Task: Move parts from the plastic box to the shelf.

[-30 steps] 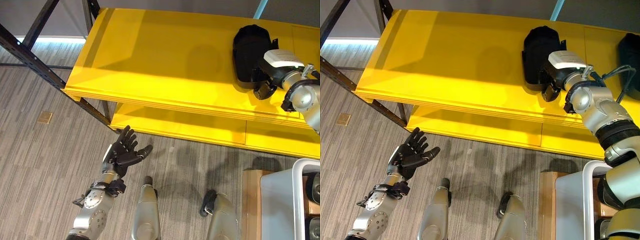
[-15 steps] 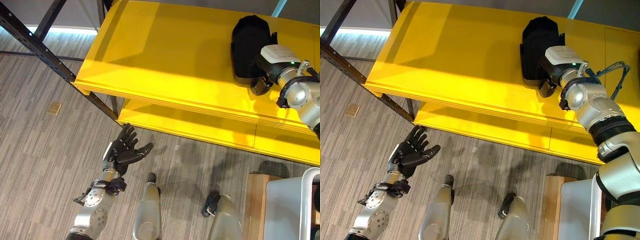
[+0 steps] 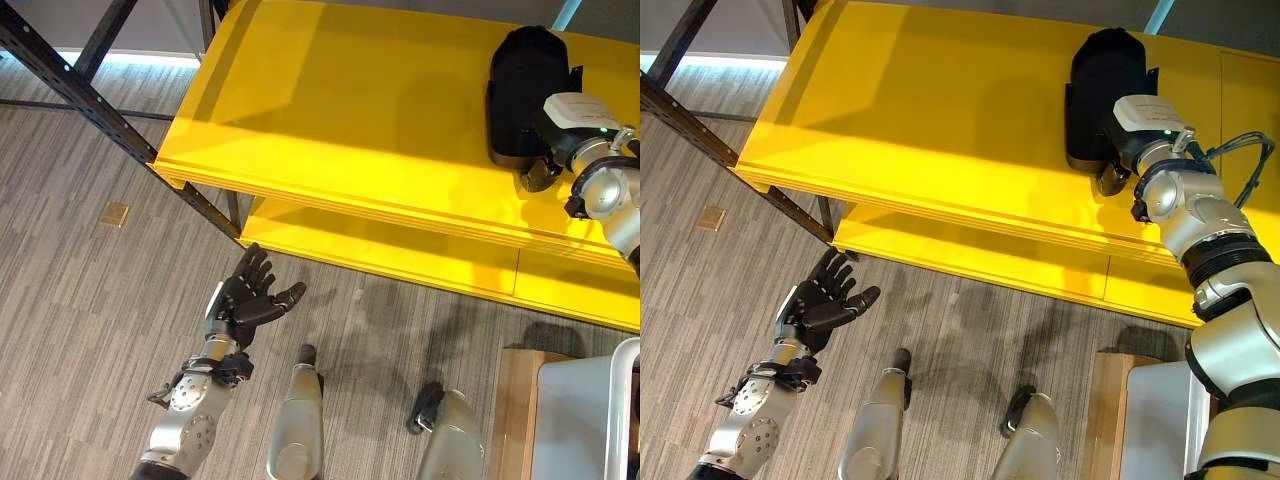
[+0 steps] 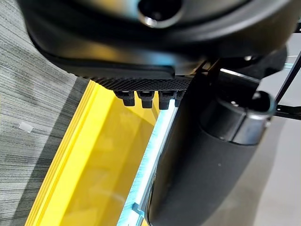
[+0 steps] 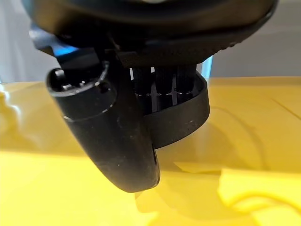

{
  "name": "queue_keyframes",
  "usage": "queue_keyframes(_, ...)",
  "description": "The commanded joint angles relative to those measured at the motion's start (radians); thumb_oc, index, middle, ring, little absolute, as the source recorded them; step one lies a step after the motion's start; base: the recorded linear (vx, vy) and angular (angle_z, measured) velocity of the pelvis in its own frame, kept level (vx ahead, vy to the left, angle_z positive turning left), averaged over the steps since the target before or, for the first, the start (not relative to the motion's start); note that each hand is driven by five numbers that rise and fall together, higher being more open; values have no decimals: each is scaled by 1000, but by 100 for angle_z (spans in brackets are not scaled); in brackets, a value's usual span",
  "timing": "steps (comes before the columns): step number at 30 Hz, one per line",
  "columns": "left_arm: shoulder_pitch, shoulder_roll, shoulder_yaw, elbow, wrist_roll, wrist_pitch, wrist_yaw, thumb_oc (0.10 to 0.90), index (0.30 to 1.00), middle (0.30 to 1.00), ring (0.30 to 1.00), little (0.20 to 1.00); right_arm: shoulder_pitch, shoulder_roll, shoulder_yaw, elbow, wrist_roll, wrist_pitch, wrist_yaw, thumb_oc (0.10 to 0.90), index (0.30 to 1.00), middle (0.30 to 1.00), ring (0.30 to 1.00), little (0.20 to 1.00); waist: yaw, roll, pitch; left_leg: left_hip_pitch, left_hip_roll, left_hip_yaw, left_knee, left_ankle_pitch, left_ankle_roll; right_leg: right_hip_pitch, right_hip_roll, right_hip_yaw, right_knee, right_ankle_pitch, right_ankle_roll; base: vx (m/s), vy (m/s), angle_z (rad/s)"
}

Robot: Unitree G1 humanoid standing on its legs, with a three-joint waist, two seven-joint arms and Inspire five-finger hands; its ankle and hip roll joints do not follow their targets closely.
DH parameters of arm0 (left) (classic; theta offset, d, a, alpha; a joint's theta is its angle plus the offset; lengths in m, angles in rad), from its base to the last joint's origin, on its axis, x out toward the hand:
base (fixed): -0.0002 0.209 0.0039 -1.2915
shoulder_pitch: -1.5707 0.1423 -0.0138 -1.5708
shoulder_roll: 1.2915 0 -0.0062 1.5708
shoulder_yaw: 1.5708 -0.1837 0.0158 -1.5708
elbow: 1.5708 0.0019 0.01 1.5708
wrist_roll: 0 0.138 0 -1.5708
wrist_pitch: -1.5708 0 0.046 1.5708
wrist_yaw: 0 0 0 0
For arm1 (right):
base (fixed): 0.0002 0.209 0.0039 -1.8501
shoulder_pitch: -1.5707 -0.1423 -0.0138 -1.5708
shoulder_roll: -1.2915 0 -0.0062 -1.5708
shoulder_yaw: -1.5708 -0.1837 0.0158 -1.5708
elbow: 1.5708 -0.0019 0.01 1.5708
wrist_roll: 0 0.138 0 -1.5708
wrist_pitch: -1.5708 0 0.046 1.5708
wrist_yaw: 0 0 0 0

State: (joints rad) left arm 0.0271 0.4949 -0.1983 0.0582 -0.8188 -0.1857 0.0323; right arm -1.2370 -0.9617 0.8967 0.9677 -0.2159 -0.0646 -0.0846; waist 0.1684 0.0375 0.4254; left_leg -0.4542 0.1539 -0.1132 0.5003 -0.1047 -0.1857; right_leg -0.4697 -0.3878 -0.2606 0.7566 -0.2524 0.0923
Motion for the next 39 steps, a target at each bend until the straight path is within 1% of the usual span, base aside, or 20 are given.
queue_keyframes(1, -33, 51, -2, -123, -5, -115, -15, 900, 1000, 1000, 1000, 1000, -228, -13, -17, 42, -6, 5, -118, 400, 300, 300, 300, 300, 3, -2, -44, -40, 60, 18, 27, 7, 34, 83, 4, 36, -15, -33, 15, 0, 0, 0)
queue_keyframes(4, -35, 52, -3, -123, -4, -115, -16, 900, 1000, 1000, 1000, 1000, -219, -8, -25, 94, -5, 8, -125, 400, 300, 300, 300, 300, -1, 0, -43, -37, 60, 19, 25, 6, 34, 83, 6, 42, -18, -32, 15, 0, 0, 0)
queue_keyframes(9, -38, 50, -5, -117, 2, -116, -15, 900, 1000, 1000, 1000, 1000, -198, -7, -40, 116, -7, 8, -130, 400, 300, 300, 300, 300, -7, 1, -41, -27, 61, 24, 21, 6, 33, 84, 7, 45, -19, -31, 15, 0, 0, 0)
queue_keyframes(17, -40, 47, -2, -111, 2, -119, -14, 900, 1000, 1000, 1000, 1000, -175, -16, -45, 93, -11, 6, -124, 400, 300, 300, 300, 300, -17, -1, -37, -26, 63, 24, 18, 10, 31, 81, 9, 49, -18, -30, 15, 0, 0, 0)
queue_keyframes(22, -36, 49, 1, -112, -1, -122, -14, 900, 1000, 1000, 1000, 1000, -173, -11, -39, 105, -8, 4, -118, 400, 300, 300, 300, 300, -15, 0, -36, -27, 62, 25, 17, 11, 30, 79, 9, 49, -15, -31, 15, 0, 0, 0)
queue_keyframes(23, -36, 49, 2, -113, -1, -122, -14, 900, 1000, 1000, 1000, 1000, -172, -9, -41, 109, -5, 4, -113, 616, 602, 602, 602, 602, -16, 0, -35, -27, 63, 25, 17, 12, 30, 79, 9, 48, -15, -30, 15, 0, 0, 0)
queue_keyframes(24, -37, 49, 5, -111, 0, -122, -12, 900, 1000, 1000, 1000, 1000, -172, -9, -41, 108, 5, 5, -99, 900, 1000, 1000, 1000, 1000, -16, 0, -34, -27, 64, 24, 16, 13, 30, 78, 9, 50, -14, -30, 15, 0, 0, 0)
queue_keyframes(29, -37, 47, 7, -106, -3, -118, -18, 900, 1000, 1000, 1000, 1000, -179, 3, -23, 127, 22, 3, -66, 900, 1000, 1000, 1000, 1000, -15, -1, -32, -25, 65, 20, 13, 14, 29, 77, 10, 49, -11, -31, 14, 0, 0, 0)
queue_keyframes(39, -29, 47, 25, -99, -10, -118, -25, 900, 1000, 1000, 1000, 1000, -166, -12, -13, 74, 56, -9, -35, 900, 1000, 1000, 1000, 1000, -19, -11, -34, -15, 68, 21, 0, 22, 29, 80, 13, 49, -17, -24, 15, 0, 0, 0)
